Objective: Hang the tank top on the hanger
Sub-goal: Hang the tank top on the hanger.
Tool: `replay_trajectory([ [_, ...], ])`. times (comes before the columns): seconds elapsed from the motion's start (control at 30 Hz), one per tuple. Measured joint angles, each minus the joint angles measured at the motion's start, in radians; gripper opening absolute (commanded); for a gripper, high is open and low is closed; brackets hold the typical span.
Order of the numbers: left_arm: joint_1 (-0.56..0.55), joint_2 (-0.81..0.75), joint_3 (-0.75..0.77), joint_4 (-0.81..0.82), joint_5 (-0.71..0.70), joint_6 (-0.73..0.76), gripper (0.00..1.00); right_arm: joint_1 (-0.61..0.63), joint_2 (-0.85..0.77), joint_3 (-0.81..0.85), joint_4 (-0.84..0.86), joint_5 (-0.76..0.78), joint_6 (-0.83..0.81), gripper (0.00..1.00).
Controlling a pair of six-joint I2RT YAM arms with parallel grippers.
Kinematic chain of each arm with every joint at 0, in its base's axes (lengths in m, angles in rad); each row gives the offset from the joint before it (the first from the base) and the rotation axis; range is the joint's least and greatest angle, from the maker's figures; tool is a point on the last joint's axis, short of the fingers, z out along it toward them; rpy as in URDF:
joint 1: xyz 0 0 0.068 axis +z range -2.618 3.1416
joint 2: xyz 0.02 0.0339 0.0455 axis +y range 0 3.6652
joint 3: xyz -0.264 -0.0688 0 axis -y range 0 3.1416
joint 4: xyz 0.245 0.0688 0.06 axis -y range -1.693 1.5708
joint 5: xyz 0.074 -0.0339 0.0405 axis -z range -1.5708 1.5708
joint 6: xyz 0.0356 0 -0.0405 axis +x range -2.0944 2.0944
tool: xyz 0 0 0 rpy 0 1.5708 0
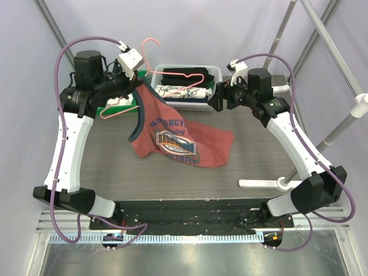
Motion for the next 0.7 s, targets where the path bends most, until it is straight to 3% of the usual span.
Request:
replay_trajectory([
  [0.2,0.0,-0.031,0.0,-0.045,0.029,0.083,0.0,-0.008,0.039,0.014,-0.001,0.11,0.038,0.81],
  [0.37,0.0,-0.144,-0.05,-0.043,0.044,0.22,0.0,-0.053,0.074,0.03,-0.008,0.087,0.093,0.81],
  [0.7,0.001,-0.773,-0.515,-0.079,0.288,0.552,0.0,-0.095,0.083,0.075,0.021,-0.165,0.183,0.79],
])
